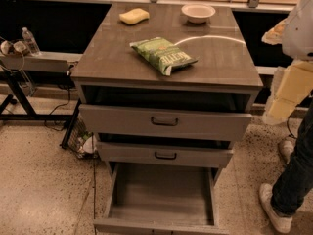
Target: Place sponge into bottom drawer
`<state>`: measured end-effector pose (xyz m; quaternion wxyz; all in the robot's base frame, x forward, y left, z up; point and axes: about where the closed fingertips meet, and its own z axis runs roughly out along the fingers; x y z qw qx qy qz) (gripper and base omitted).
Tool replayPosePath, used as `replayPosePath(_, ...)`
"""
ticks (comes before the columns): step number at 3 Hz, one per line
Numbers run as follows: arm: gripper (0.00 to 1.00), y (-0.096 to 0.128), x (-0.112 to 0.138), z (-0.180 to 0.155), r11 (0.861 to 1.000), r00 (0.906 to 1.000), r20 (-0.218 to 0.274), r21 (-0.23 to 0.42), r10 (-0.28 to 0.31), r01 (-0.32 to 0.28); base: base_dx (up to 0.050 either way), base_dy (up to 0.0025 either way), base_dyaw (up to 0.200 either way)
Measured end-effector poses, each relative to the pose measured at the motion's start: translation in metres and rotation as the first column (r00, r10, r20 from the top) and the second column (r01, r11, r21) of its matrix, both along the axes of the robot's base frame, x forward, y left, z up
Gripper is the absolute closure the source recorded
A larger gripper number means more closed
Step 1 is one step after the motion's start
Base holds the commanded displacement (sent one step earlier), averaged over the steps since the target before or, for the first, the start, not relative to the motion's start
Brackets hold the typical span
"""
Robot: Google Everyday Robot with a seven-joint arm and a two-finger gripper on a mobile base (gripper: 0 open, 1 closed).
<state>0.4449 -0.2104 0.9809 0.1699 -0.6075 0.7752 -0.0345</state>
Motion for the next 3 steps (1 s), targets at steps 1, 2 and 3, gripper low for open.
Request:
replayPosePath(1, 0.00, 0.006, 0.010, 0.001, 1.000, 0.9999, 0.013, 0.014, 0.008, -0.009, 0.000, 0.00000, 0.000)
replayPosePath(2, 0.00, 0.049, 0.086, 0.003, 0.992, 0.9942, 0.091, 0.112, 0.056, -0.066, 0.000, 0.00000, 0.000)
replayPosePath(3, 0.00, 0.127, 0.163, 0.014, 0.961, 0.9765, 0.193, 0.239, 0.097, -0.142, 0.000, 0.00000, 0.000)
